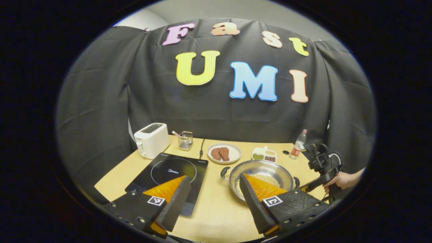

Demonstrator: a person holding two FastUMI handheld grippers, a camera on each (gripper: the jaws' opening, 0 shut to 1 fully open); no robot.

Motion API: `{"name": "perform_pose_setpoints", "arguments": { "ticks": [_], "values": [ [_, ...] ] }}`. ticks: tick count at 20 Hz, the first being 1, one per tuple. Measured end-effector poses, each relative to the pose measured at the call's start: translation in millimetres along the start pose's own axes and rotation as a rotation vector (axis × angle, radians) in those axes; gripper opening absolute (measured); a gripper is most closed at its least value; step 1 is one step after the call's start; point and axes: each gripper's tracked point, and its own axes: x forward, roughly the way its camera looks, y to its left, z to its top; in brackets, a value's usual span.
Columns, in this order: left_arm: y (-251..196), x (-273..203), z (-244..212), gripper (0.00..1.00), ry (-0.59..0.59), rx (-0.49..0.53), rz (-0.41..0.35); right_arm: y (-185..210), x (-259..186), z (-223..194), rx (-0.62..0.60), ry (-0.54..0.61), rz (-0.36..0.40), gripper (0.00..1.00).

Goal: First push the handle of the pot to place it horizontally, then grasp the pot with both hands and set it on the induction cooktop.

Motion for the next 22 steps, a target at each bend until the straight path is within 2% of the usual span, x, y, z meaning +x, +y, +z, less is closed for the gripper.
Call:
{"name": "perform_pose_setpoints", "arguments": {
  "ticks": [2,10,12,13,15,19,20,22],
  "values": [
    [-8,1,0,0.85,0.005,0.005,-0.004,-6,1,6,0.022,-0.011,0.004,0.02],
    [-37,7,-6,0.85,0.027,0.001,0.009,-13,10,25,0.093,-0.036,0.060,0.02],
    [-42,8,-8,0.89,0.032,-0.003,0.018,-15,13,30,0.104,-0.042,0.074,0.02],
    [-44,9,-9,0.85,0.033,-0.006,0.027,-16,15,32,0.116,-0.039,0.083,0.00],
    [-47,9,-5,0.89,0.017,-0.031,0.049,-17,16,37,0.131,-0.047,0.102,0.02],
    [-61,14,-15,0.85,0.038,-0.066,0.044,-24,17,49,0.153,-0.076,0.113,0.02],
    [-61,16,-17,0.89,0.046,-0.068,0.045,-25,17,51,0.169,-0.081,0.119,0.02],
    [-63,21,-22,0.85,0.079,-0.099,0.044,-25,15,52,0.184,-0.087,0.133,0.00]
  ]
}}
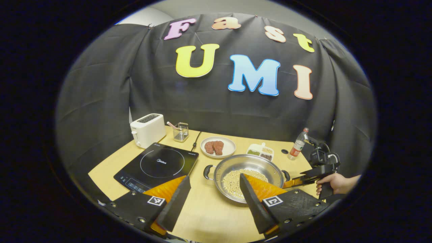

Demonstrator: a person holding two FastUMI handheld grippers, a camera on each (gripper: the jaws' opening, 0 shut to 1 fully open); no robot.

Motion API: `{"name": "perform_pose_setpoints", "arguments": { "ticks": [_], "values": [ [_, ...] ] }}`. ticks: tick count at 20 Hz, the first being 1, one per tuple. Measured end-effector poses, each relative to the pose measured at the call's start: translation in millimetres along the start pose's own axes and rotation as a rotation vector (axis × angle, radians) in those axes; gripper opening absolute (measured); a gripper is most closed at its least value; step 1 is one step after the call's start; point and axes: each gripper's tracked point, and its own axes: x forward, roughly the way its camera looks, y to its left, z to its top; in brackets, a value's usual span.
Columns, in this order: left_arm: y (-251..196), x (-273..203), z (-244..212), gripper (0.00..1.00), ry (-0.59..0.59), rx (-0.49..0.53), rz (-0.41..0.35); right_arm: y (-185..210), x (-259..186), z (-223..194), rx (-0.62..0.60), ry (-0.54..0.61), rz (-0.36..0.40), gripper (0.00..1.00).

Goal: First push the handle of the pot to place it horizontally, then grasp the pot with both hands and set it on the induction cooktop.

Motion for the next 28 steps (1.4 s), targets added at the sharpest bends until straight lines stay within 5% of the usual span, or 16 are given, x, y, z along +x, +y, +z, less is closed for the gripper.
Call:
{"name": "perform_pose_setpoints", "arguments": {
  "ticks": [4,5,6,7,8,9,10,11,12,18,28],
  "values": [
    [11,19,-13,0.85,0.060,-0.065,0.007,-7,-12,3,-0.001,-0.035,-0.025,0.07],
    [19,26,-14,0.85,0.072,-0.071,0.015,-8,-19,3,0.003,-0.048,-0.029,0.29],
    [27,34,-13,0.89,0.080,-0.075,0.019,-9,-25,5,0.007,-0.063,-0.028,0.29],
    [35,42,-12,0.89,0.087,-0.078,0.018,-8,-32,4,0.007,-0.073,-0.028,0.52],
    [42,52,-10,0.89,0.097,-0.080,0.014,-7,-37,4,0.004,-0.080,-0.032,0.63],
    [49,61,-10,0.89,0.109,-0.078,0.009,-7,-42,6,0.002,-0.090,-0.043,0.88],
    [55,72,-8,0.89,0.121,-0.076,-0.001,-9,-45,8,0.000,-0.102,-0.072,0.93],
    [59,82,-8,0.89,0.134,-0.077,-0.016,-10,-47,13,-0.002,-0.110,-0.101,0.88],
    [61,94,-8,0.86,0.147,-0.087,-0.040,-7,-52,19,-0.009,-0.126,-0.114,0.97],
    [43,168,-35,0.89,0.275,-0.140,-0.202,6,-36,44,0.041,-0.161,-0.114,0.98],
    [17,256,-97,0.89,0.416,0.025,-0.333,-4,30,63,0.105,-0.180,-0.136,0.98]
  ]
}}
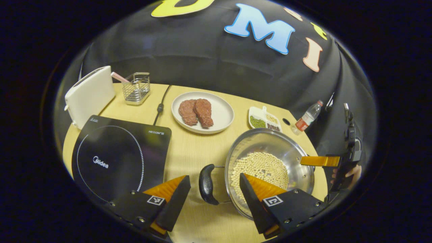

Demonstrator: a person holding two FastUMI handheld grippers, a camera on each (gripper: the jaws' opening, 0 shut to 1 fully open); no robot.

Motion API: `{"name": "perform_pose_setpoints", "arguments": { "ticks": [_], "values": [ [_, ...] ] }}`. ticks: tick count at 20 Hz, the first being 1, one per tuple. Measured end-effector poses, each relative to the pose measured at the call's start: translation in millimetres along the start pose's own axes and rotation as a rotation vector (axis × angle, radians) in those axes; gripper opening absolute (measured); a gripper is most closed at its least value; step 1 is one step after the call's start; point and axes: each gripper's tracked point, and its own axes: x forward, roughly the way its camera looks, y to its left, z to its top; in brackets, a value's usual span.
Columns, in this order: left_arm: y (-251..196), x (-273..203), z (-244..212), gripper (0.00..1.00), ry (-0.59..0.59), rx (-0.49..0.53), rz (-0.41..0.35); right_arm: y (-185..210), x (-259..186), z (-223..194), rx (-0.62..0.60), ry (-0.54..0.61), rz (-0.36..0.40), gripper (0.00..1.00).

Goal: First push the handle of the pot to place it horizontally, then grasp the pot with both hands and set it on the induction cooktop.

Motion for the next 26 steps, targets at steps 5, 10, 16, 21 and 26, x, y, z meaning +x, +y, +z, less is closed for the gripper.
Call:
{"name": "perform_pose_setpoints", "arguments": {
  "ticks": [5,10,16,21,26],
  "values": [
    [-5,33,-11,0.90,0.051,0.005,-0.035,3,19,-12,0.012,0.023,-0.004,0.96],
    [-5,49,-17,0.86,0.060,-0.016,-0.047,2,30,-19,0.029,0.043,0.005,0.89],
    [-2,56,-21,0.59,0.058,-0.056,-0.061,-6,33,-18,-0.010,0.021,-0.015,0.67],
    [0,55,-21,0.59,0.051,-0.074,-0.059,-3,26,-24,0.015,0.056,0.048,0.60],
    [-2,49,-20,0.54,0.034,-0.063,-0.043,-3,29,-32,0.010,0.086,0.059,0.58]
  ]
}}
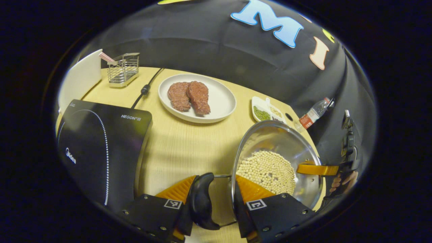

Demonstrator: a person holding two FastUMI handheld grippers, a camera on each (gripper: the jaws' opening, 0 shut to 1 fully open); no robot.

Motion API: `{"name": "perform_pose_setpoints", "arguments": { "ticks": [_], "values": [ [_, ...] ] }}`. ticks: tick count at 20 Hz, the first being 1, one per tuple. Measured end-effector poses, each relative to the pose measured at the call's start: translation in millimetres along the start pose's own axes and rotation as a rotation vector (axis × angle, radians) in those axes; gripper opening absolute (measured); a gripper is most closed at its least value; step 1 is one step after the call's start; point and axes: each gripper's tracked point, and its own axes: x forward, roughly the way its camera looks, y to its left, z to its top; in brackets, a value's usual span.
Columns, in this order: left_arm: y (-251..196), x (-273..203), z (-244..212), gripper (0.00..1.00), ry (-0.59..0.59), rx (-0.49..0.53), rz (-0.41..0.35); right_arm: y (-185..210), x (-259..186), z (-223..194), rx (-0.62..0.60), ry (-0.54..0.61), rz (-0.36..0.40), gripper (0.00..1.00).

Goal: First push the handle of the pot to place it horizontally, then grasp the pot with both hands and set it on the induction cooktop.

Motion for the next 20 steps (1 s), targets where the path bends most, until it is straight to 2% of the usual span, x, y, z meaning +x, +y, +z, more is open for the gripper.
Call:
{"name": "perform_pose_setpoints", "arguments": {
  "ticks": [4,5,6,7,8,11,13,14,15,16,17,20],
  "values": [
    [-2,-23,-5,0.53,-0.022,-0.005,0.015,5,-22,-19,-0.004,0.015,-0.003,0.55],
    [-3,-31,-9,0.57,-0.023,-0.003,0.012,6,-26,-22,-0.018,0.012,-0.004,0.55],
    [-4,-39,-13,0.53,-0.026,-0.008,0.006,6,-34,-30,-0.024,0.021,-0.008,0.58],
    [-5,-47,-21,0.56,-0.020,-0.018,0.001,7,-41,-35,-0.024,0.025,-0.014,0.58],
    [-6,-55,-29,0.53,-0.013,-0.035,-0.002,8,-49,-42,-0.035,0.028,-0.020,0.58],
    [-4,-81,-53,0.53,0.001,-0.069,-0.007,14,-69,-64,-0.059,0.033,-0.034,0.55],
    [0,-102,-66,0.53,0.004,-0.078,-0.007,23,-81,-80,-0.063,0.038,-0.032,0.55],
    [3,-114,-69,0.57,0.001,-0.070,-0.004,29,-88,-88,-0.062,0.041,-0.029,0.58],
    [7,-125,-71,0.57,-0.007,-0.066,-0.001,35,-95,-95,-0.057,0.042,-0.025,0.55],
    [11,-136,-72,0.57,-0.012,-0.066,0.001,43,-101,-100,-0.057,0.039,-0.021,0.58],
    [13,-149,-70,0.53,-0.020,-0.067,0.002,51,-107,-104,-0.060,0.030,-0.020,0.55],
    [27,-182,-71,0.56,-0.045,-0.071,-0.002,77,-126,-116,-0.071,0.006,-0.014,0.55]
  ]
}}
